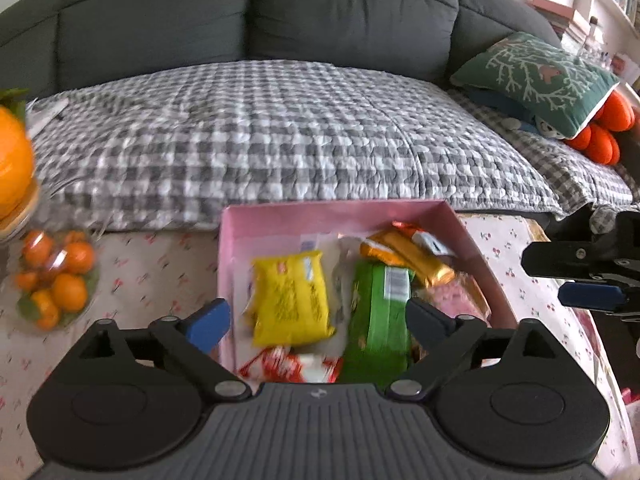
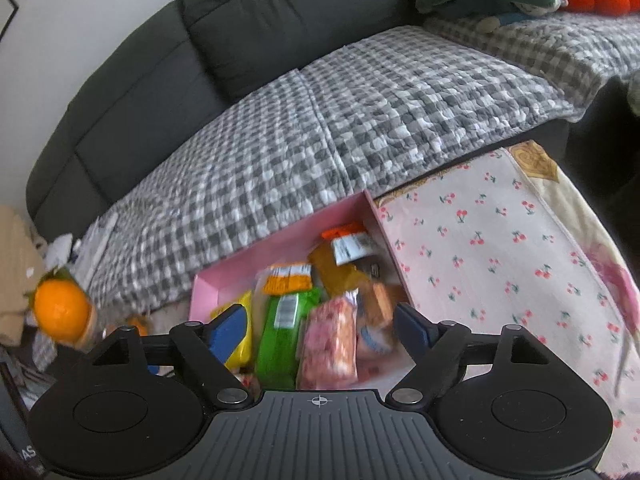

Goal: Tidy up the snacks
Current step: 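Open left gripper to drop the wafer pack while right gripper releases its pack, then move right gripper to the cream biscuit pack and close on it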

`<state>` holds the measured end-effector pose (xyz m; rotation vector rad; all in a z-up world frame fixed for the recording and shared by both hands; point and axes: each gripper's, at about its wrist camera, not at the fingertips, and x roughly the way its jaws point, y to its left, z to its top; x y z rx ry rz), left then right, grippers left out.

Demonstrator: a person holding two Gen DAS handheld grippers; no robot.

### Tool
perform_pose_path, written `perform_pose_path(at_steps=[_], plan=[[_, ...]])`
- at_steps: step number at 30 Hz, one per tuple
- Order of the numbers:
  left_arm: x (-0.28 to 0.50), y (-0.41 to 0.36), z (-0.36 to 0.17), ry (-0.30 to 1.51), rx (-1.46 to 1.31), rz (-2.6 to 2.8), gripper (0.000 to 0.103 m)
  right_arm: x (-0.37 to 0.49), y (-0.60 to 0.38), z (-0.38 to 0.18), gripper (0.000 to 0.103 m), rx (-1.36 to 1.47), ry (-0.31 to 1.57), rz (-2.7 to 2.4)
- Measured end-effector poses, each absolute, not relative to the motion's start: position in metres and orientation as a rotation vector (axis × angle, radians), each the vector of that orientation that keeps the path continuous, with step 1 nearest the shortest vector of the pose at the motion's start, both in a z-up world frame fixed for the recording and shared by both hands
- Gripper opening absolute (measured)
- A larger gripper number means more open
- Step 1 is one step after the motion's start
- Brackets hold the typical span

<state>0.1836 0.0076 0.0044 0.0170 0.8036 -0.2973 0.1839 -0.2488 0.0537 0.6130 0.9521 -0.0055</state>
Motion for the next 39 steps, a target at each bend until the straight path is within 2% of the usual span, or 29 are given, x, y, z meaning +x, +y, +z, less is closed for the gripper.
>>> perform_pose_path(at_steps=[4,21,27,39], plan=[[0.168,0.016,0.011,0.820,0.023,-0.278,0.102,0.164,-0.242,0.063,0.091,0.581,0.961,0.001],[0.106,0.037,0.016,0.893,0.006,-0.227,0.102,0.103,-0.210,0.084,0.095,0.485,1.016,0.066],[0.085,0.039,0.007,0.871,0.068,-0.242,0.102,0.082,-0.201,0.075,0.095,0.477,1.011,0.109],[0.040,0.050,-0.021,0.851,0.236,-0.302,0.102,0.039,-0.161,0.048,0.095,0.280,1.061,0.295]])
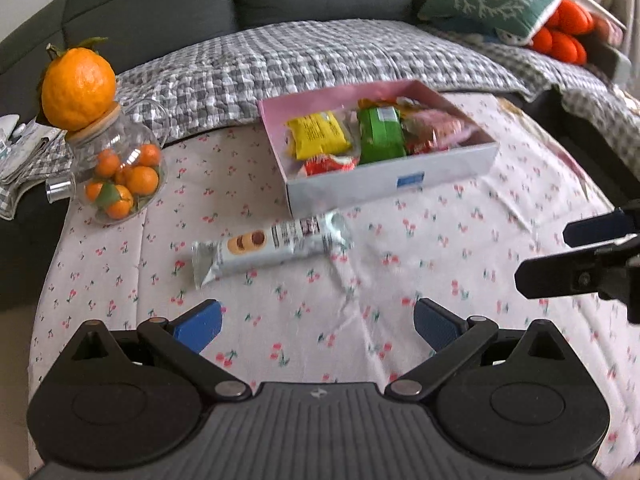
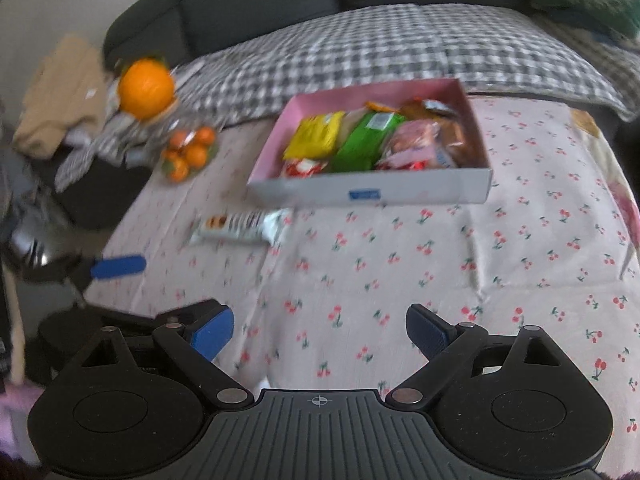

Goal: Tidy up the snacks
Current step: 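Move right gripper to the cream biscuit pack and close on it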

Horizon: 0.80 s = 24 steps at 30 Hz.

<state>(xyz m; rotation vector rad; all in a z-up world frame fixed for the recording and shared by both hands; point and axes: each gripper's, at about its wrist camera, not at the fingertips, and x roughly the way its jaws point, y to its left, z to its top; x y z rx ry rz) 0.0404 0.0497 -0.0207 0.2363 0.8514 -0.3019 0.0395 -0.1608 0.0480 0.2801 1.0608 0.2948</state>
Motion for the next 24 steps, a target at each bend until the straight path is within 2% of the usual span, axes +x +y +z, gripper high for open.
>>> perform_pose_path(at_steps=[11,20,24], plan=[[0.022,0.075,-0.042,0.858,0.225,-0.311,0.102,-0.005,-0.137,0.024,0.095,-0.027,1.017,0.466],[0.022,0.096,-0.053,0.903,0.155,-0.280,0.102,-0.029,-0.113,0.000,0.095,-0.250,1.054,0.620],[0.023,0.101,-0.056,0.911,0.154,-0.272,0.102,-0.029,-0.107,-0.004,0.100,-0.263,1.039,0.617]])
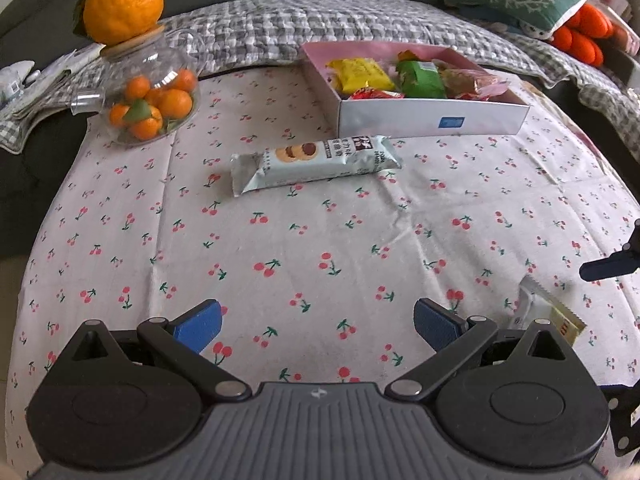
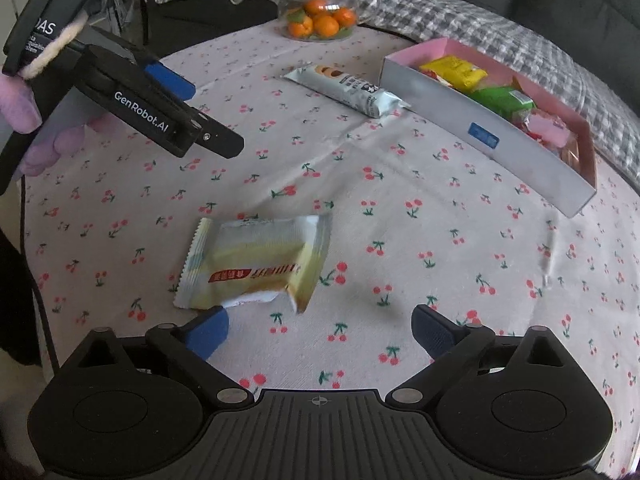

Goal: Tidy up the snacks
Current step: 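Move right gripper to the cream biscuit pack and close on it, then grasp the white chocolate-cookie bar with left gripper while right holds the biscuit pack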

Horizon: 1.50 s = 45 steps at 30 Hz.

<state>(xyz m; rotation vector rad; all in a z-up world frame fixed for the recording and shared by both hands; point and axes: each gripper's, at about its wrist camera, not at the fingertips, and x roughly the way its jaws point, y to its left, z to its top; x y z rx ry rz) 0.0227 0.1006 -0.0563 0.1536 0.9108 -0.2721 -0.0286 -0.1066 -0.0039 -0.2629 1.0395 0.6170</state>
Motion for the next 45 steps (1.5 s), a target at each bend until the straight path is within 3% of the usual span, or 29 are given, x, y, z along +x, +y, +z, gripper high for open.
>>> perform_pose_path(at_steps=[24,27,31,34,45], plan=[[0.038,0.110,-0.064,0.909,0.173,-0.243,0.102,0.011,-0.071,-0.013,0.097,-0.252,0.975,0.583],[0.040,0.110,-0.065,0.904,0.173,-0.240,0.102,0.013,-0.069,-0.012,0.086,-0.228,0.980,0.600],[0.045,0.109,-0.065,0.889,0.173,-0.239,0.102,0.013,-0.068,-0.007,0.052,-0.210,0.969,0.616],[0.049,0.106,-0.066,0.863,0.182,-0.233,0.102,0.016,-0.071,-0.005,0.048,-0.180,0.983,0.612],[0.091,0.100,-0.053,0.743,0.286,-0.344,0.102,0.036,-0.093,0.005,0.048,-0.089,1.001,0.520]])
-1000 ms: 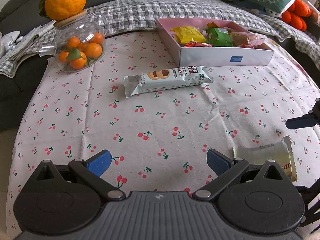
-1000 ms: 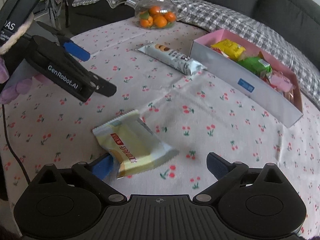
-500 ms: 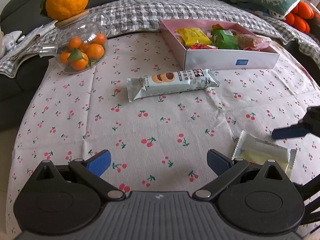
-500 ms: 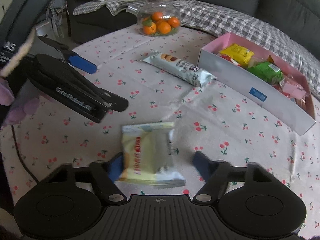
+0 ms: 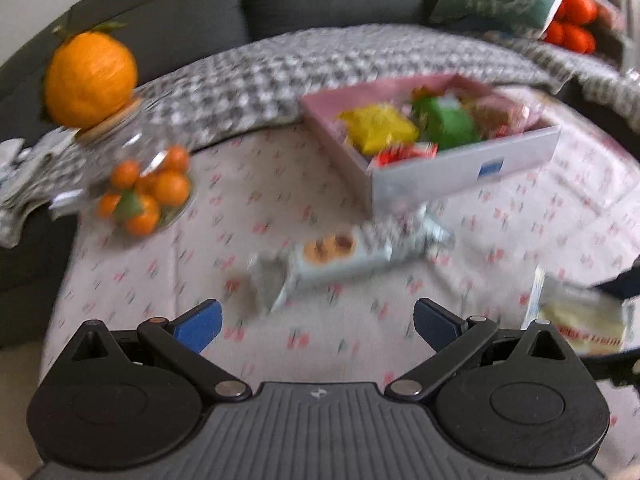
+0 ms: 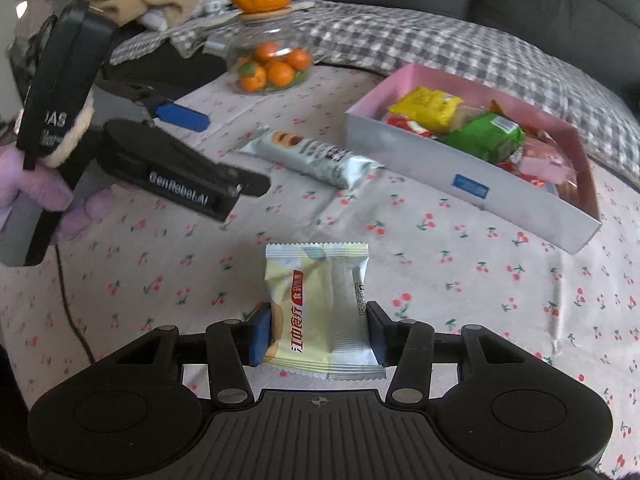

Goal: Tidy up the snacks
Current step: 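Grasp the white chocolate-cookie bar with left gripper while right holds the biscuit pack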

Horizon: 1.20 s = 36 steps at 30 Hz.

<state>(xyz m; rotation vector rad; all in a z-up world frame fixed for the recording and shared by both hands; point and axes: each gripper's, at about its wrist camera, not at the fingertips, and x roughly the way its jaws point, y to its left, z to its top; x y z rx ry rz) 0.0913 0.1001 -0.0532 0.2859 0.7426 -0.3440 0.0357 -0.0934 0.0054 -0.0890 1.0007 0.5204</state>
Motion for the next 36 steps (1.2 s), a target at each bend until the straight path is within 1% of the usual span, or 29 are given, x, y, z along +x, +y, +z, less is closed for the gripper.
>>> perform_pose_path(at_steps=[6,12,15,16,22,24,29,36], plan=[[0.127,0.087,-0.055,0.794,0.358,-0.523,0.101,0.051,-0.105,0.008,0.048,-0.029,1.024,0.476],[0.152,0.077,-0.061,0.854,0.450,-0.614,0.097,0.064,-0.111,0.003,0.048,0.006,1.073,0.437],[0.162,0.073,-0.067,0.915,0.496,-0.636,0.094,0.070,-0.113,-0.001,0.048,0.017,1.096,0.417],[0.163,0.073,-0.068,0.931,0.500,-0.644,0.095,0.072,-0.114,-0.002,0.048,0.021,1.102,0.412],[0.154,0.075,-0.067,0.977,0.497,-0.676,0.087,0.079,-0.120,-0.005,0.048,0.044,1.125,0.378],[0.147,0.075,-0.064,0.991,0.493,-0.697,0.081,0.081,-0.122,-0.005,0.048,0.053,1.133,0.350],[0.121,0.068,-0.064,1.004,0.487,-0.748,0.072,0.084,-0.127,-0.007,0.049,0.035,1.123,0.288],[0.107,0.064,-0.069,0.945,0.341,-0.649,0.071,0.080,-0.129,-0.012,0.050,-0.011,1.080,0.274]])
